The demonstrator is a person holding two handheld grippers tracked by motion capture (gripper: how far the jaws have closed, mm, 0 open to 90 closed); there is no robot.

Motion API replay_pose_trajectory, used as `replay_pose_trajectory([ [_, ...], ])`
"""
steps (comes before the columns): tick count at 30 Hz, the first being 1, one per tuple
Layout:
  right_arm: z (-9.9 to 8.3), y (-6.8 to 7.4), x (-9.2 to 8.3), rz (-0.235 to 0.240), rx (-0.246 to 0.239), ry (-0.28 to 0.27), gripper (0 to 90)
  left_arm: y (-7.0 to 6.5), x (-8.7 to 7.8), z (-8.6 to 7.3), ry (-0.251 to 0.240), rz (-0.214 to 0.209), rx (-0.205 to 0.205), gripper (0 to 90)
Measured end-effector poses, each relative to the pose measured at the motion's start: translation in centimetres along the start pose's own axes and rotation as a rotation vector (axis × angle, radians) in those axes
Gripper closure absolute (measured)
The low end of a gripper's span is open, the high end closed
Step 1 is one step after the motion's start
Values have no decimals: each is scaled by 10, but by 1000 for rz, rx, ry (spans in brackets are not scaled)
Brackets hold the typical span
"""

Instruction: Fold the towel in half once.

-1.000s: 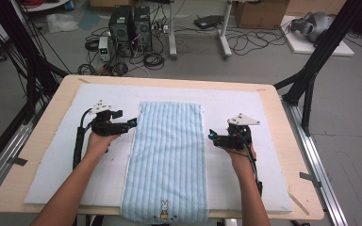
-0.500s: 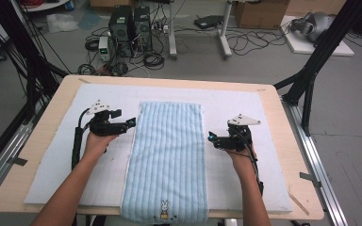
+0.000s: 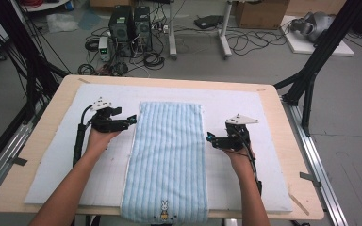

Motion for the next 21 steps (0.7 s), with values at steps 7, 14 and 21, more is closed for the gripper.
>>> replay_pose_trajectory([
  [7, 1, 3, 1, -2, -14, -7, 116, -1, 17, -13, 68, 26, 21, 238],
  [14, -2, 4, 5, 10, -4, 13, 117, -2, 30, -27, 122, 16, 33, 336],
  [21, -5, 7, 12, 15, -3, 29, 117, -9, 37, -29, 179, 7, 87, 428],
])
Point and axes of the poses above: each handheld gripper's, and its own axes: x roughly forward along the jaws, z roughly out of its top, y roughly to its left, the point moved 7 cm from there along x, roughly forward along the jaws, and after that the axes turned 11 degrees about x, right-handed, at the moved point
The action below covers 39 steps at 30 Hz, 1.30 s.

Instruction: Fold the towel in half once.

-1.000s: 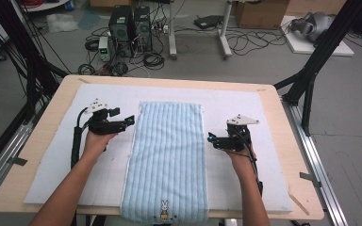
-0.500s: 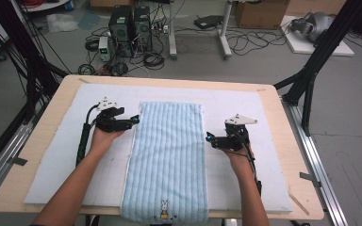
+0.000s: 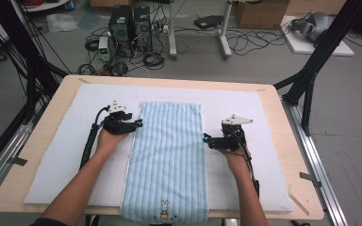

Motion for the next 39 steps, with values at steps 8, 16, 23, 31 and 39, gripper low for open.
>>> replay_pose_trajectory([
  [8, 0, 1, 2, -8, 8, -1, 117, -13, 8, -2, 87, -26, 76, 662],
  [16, 3, -3, 24, -16, 15, 25, 117, -10, 7, 0, 42, -57, -35, 862],
  [23, 22, 0, 52, 15, 45, 5, 259, -7, 2, 5, -49, -81, -87, 863],
  [31, 16, 2, 73, 16, 45, 59, 444, -7, -3, 8, -121, -108, -85, 863],
  [39, 13, 5, 75, -29, 3, 87, 798, -9, -2, 9, -124, -112, -80, 867],
])
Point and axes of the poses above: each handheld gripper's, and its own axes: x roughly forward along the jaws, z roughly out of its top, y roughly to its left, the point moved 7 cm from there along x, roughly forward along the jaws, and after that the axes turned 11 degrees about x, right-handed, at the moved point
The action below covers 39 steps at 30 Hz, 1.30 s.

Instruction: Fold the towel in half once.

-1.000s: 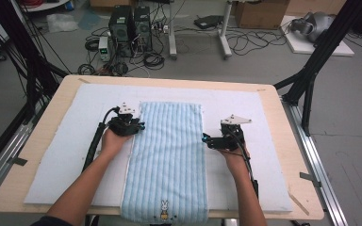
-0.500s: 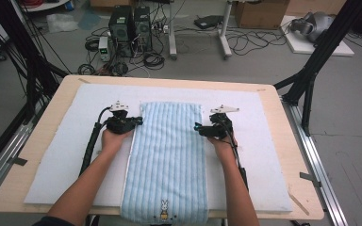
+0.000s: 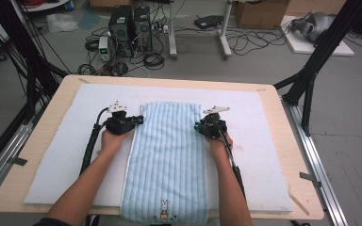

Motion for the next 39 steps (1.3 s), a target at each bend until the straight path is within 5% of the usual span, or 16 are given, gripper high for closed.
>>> replay_pose_trajectory([
  [4, 1, 2, 0, 7, -17, -2, 861, 3, -1, 3, -21, 14, -1, 869],
  [7, 6, -2, -4, 13, 14, -58, 866, 7, -4, 10, -77, 30, -9, 870],
  [10, 13, -3, -10, 31, 41, -111, 866, 6, -7, 13, -99, 20, -4, 870],
  [20, 5, 8, -31, 88, 32, -133, 866, -6, -26, 12, -145, -14, 19, 868],
  [29, 8, 39, -64, 115, -52, -154, 865, -28, -57, 2, -136, -32, 38, 866],
  [39, -32, 54, -99, 137, -47, -150, 865, -62, -86, -26, -121, -70, 28, 863],
])
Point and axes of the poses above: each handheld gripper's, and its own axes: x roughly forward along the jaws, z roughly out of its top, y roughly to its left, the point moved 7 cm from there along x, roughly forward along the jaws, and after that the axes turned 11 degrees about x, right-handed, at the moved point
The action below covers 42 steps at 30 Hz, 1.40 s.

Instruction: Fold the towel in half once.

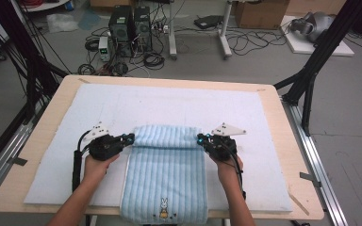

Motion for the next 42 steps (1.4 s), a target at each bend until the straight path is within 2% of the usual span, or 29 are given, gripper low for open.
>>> replay_pose_trajectory([
  [4, -17, 6, -10, 17, 5, 20, 865, -13, -9, -9, 21, -11, 24, 862],
  [10, -38, 14, -19, 25, 10, 50, 864, -27, -19, -14, 41, -22, 48, 862],
  [17, -49, 20, -24, 31, -1, 87, 861, -36, -24, -21, 61, -41, 42, 856],
  [18, -50, 20, -24, 33, 2, 93, 851, -36, -24, -20, 62, -39, 39, 843],
  [19, -49, 20, -24, 30, 4, 95, 826, -33, -23, -19, 63, -21, 26, 776],
  [21, -46, 18, -22, 23, 30, 81, 749, -26, -20, -18, 74, 13, -9, 532],
  [22, -43, 17, -21, 20, 37, 69, 727, -22, -18, -17, 76, 21, -28, 495],
  [24, -34, 15, -17, 3, 47, 49, 669, -13, -12, -13, 83, 29, -64, 437],
  [27, -23, 9, -6, -26, 67, 44, 585, 1, -3, -10, 107, 40, -88, 409],
  [30, -16, -2, 8, -81, 110, 72, 468, 12, 7, -9, 123, 54, -126, 396],
  [34, -13, -13, 29, -120, 157, 144, 423, 16, 22, -12, 179, 40, -145, 419],
  [37, -17, -18, 42, -133, 173, 198, 470, 13, 31, -17, 227, 34, -135, 545],
  [39, -21, -19, 46, -113, 179, 223, 593, 12, 30, -16, 221, 32, -121, 764],
  [40, -20, -18, 46, -99, 164, 223, 755, 11, 29, -14, 209, 33, -112, 832],
  [41, -19, -15, 45, -79, 140, 220, 817, 11, 28, -13, 202, 35, -105, 845],
  [42, -18, -14, 45, -88, 110, 216, 844, 11, 27, -11, 186, 33, -101, 849],
])
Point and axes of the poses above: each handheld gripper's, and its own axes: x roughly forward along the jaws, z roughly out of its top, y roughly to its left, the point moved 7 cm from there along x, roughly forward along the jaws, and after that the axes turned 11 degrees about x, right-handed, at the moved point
